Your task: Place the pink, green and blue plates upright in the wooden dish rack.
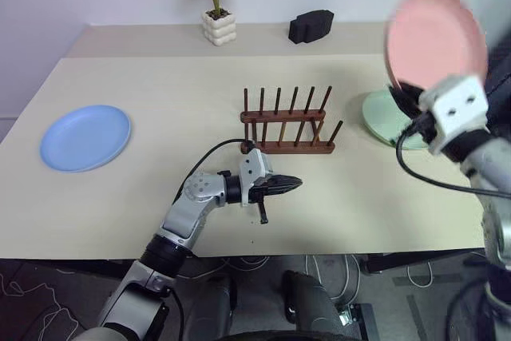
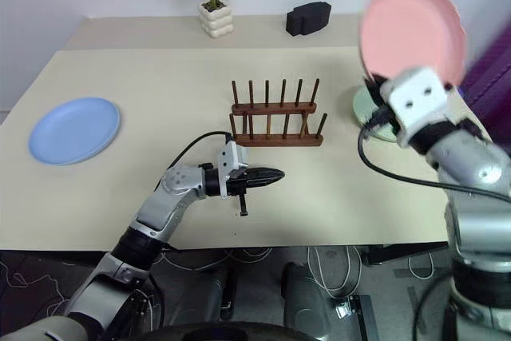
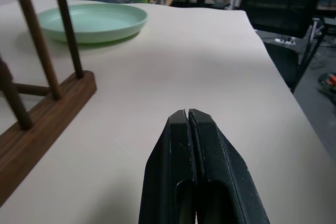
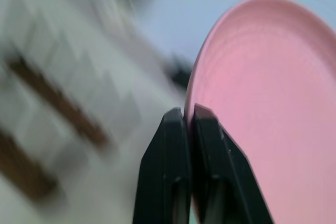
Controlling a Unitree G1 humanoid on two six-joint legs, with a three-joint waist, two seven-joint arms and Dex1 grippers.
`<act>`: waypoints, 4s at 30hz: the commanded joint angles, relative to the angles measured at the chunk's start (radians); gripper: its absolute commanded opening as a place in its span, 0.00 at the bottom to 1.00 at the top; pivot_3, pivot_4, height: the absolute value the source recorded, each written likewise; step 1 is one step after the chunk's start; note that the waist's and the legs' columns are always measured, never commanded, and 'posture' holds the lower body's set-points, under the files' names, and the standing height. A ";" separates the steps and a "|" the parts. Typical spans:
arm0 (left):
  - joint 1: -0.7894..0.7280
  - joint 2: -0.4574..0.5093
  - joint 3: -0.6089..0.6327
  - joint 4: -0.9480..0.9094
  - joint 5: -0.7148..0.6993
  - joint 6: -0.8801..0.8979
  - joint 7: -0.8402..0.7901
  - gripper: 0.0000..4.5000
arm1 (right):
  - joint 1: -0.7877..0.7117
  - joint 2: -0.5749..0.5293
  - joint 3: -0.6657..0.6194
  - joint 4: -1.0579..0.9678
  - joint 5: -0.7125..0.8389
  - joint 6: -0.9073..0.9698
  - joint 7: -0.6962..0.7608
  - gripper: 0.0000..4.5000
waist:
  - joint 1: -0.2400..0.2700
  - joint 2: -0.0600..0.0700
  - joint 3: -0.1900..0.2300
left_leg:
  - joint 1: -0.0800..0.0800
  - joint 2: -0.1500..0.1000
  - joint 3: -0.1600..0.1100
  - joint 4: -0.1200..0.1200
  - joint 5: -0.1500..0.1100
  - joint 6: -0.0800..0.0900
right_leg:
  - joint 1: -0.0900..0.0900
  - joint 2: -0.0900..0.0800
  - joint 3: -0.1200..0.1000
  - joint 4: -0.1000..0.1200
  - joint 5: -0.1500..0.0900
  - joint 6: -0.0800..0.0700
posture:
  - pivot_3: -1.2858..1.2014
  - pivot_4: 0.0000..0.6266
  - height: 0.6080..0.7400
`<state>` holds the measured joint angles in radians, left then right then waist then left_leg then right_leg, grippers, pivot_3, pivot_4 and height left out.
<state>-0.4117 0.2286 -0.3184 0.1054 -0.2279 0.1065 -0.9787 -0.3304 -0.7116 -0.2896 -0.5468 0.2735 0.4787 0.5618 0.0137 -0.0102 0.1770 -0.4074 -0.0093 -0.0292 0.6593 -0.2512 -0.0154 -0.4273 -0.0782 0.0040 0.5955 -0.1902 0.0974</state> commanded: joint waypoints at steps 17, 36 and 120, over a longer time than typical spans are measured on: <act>0.038 0.054 0.111 -0.127 -0.038 0.052 0.083 0.00 | -0.279 0.165 -0.097 0.348 0.790 0.312 0.121 0.01 | -0.003 0.000 0.001 | -0.001 0.001 0.001 0.002 -0.001 0.001 | 0.000 -0.002 -0.001 0.000 0.001 0.000 | 0.52 0.24 0.97; 0.050 0.065 0.111 -0.130 -0.033 0.045 0.093 0.00 | -0.332 0.214 -0.132 0.538 0.877 0.332 0.017 0.01 | -0.004 0.001 0.001 | -0.001 0.000 0.001 0.002 -0.001 0.001 | 0.000 -0.002 0.000 0.000 0.001 0.000 | 0.52 0.24 0.97; 0.059 0.058 0.089 -0.138 -0.041 0.061 0.068 0.00 | -0.123 -0.172 0.144 0.877 -0.364 -0.521 -0.145 0.00 | -0.025 0.008 0.004 | 0.000 -0.002 0.005 0.003 -0.002 0.003 | 0.000 -0.002 0.005 0.000 0.000 0.000 | 0.52 0.24 0.97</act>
<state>-0.3463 0.2904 -0.2313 -0.0034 -0.2528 0.1704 -0.9087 -0.4282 -0.8359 -0.0616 0.4438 -0.1039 -0.0505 0.4548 -0.0117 -0.0018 0.1809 -0.4071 -0.0117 -0.0233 0.6619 -0.2531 -0.0121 -0.4279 -0.0801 0.0092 0.5957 -0.1898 0.0976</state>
